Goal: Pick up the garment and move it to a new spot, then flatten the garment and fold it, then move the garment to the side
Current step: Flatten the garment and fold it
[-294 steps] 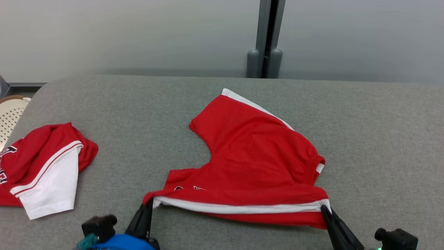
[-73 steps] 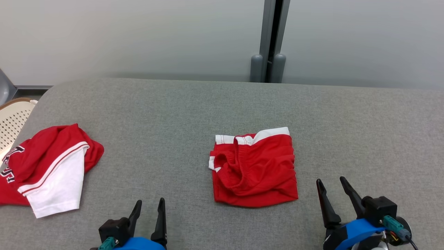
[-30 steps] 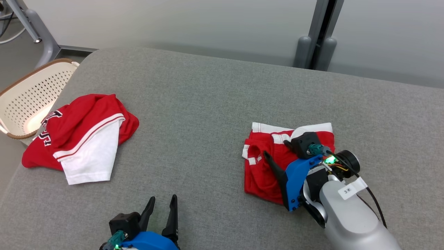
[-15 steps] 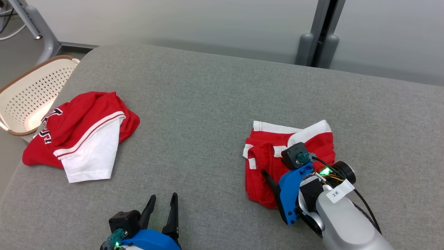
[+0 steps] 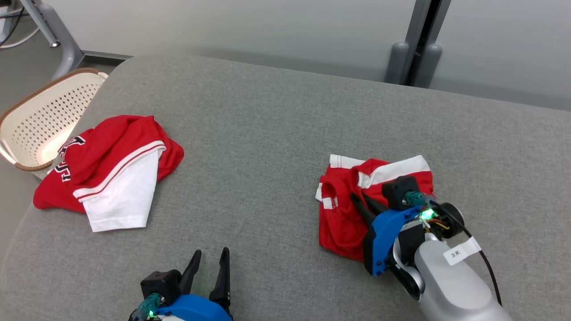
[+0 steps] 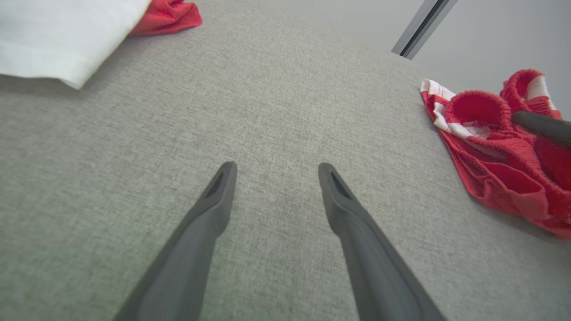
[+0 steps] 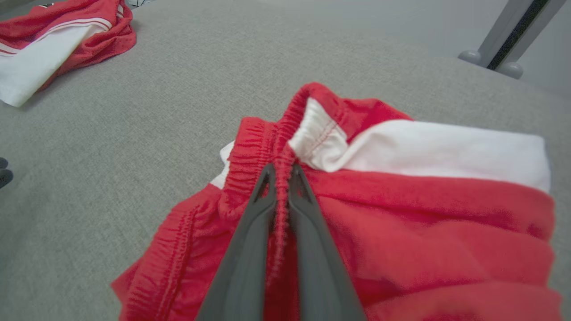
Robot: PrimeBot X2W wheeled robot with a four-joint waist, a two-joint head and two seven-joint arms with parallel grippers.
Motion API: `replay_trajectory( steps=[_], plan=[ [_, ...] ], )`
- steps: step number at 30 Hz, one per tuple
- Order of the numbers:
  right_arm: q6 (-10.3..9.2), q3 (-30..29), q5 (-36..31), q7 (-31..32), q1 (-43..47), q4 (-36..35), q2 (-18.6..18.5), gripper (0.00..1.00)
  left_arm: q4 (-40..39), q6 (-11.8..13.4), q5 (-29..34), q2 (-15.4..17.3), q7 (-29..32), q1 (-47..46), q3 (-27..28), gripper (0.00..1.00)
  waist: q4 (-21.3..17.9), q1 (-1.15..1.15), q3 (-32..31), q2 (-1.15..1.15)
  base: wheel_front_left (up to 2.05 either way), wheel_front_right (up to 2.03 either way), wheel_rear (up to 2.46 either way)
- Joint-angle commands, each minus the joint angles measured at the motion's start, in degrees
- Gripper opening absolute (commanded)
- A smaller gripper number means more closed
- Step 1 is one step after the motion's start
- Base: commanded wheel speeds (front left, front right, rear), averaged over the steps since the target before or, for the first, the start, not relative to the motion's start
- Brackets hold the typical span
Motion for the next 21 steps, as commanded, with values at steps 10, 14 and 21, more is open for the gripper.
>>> replay_trajectory(
  steps=[10, 14, 21],
  plan=[
    [0.00, 1.7, 2.4, -5.2, -3.8, 3.9, -0.2, 0.00, -0.5, -0.6, 0.7, 0.0, 0.0, -1.3, -0.7, 1.00, 1.0, 0.00, 1.2, 0.00, 0.00, 0.00, 0.00],
    [0.01, 4.8, 3.9, -5.7, -3.9, 6.0, -0.1, 0.62, -0.4, -0.6, 0.6, 0.0, 0.0, -1.7, -1.0, 1.00, 1.5, 0.00, 1.9, 0.00, 0.00, 0.00, 0.00],
    [0.00, 7.5, 6.1, -9.8, -4.9, 7.3, -0.2, 1.00, -1.0, -0.6, 1.4, 0.0, 0.0, -2.1, 0.7, 1.00, 0.0, 0.00, 1.5, 0.00, 0.00, 0.00, 0.00]
  ],
)
